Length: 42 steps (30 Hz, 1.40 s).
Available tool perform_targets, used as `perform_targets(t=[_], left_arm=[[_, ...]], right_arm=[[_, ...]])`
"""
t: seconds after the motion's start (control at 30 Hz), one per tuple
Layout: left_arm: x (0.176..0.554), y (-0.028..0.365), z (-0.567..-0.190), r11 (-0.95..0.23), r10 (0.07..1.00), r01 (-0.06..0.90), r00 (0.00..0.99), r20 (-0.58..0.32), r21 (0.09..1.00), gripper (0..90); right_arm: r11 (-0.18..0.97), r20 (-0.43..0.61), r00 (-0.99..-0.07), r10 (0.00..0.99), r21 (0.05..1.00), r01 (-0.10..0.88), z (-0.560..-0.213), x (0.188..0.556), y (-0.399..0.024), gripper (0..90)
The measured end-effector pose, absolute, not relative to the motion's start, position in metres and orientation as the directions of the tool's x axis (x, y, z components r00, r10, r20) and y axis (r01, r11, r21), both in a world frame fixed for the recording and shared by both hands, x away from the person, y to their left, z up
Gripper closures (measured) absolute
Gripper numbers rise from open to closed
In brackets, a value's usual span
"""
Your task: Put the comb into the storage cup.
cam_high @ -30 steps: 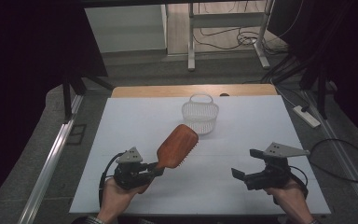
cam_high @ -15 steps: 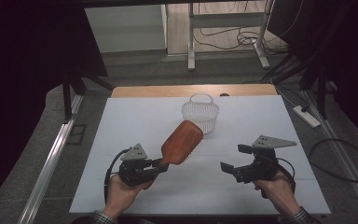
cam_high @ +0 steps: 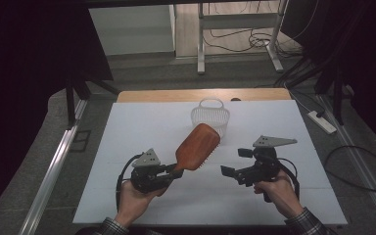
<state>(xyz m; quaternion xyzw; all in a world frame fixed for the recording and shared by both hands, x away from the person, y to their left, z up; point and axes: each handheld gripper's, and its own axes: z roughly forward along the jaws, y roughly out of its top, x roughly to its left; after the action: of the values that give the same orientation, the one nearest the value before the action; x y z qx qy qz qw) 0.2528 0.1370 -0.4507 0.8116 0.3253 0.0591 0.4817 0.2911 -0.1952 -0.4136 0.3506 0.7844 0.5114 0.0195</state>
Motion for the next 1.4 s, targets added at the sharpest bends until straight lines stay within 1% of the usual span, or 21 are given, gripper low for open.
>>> perform_targets(t=[0.17,0.47,0.6,0.93,1.1,1.3,1.4], left_arm=[[0.253,0.134,-0.450,-0.321,0.577,0.465,0.787,-0.219,0.825,71.5],[0.254,0.129,-0.450,-0.324,0.572,0.458,0.792,-0.214,0.828,71.5],[0.254,0.129,-0.450,-0.324,0.569,0.457,0.794,-0.215,0.828,71.5],[0.253,0.128,-0.450,-0.321,0.565,0.452,0.797,-0.215,0.832,71.5],[0.252,0.127,-0.450,-0.317,0.562,0.452,0.797,-0.218,0.834,71.5],[0.251,0.127,-0.450,-0.312,0.566,0.444,0.797,-0.211,0.840,71.5],[0.250,0.127,-0.450,-0.306,0.566,0.445,0.796,-0.215,0.841,71.5]], right_arm=[[0.222,0.364,-0.754,0.547,0.805,0.550,-0.412,0.297,-0.187,0.0],[0.269,0.333,-0.750,0.572,0.788,0.554,-0.412,0.306,-0.168,0.0],[0.249,0.371,-0.737,0.564,0.775,0.581,-0.413,0.311,-0.163,0.0],[0.234,0.413,-0.729,0.546,0.760,0.606,-0.413,0.322,-0.147,0.0],[0.203,0.447,-0.710,0.545,0.751,0.628,-0.415,0.327,-0.140,0.0],[0.192,0.469,-0.702,0.536,0.742,0.643,-0.417,0.331,-0.134,0.1],[0.184,0.480,-0.701,0.528,0.741,0.646,-0.418,0.332,-0.132,4.8]])
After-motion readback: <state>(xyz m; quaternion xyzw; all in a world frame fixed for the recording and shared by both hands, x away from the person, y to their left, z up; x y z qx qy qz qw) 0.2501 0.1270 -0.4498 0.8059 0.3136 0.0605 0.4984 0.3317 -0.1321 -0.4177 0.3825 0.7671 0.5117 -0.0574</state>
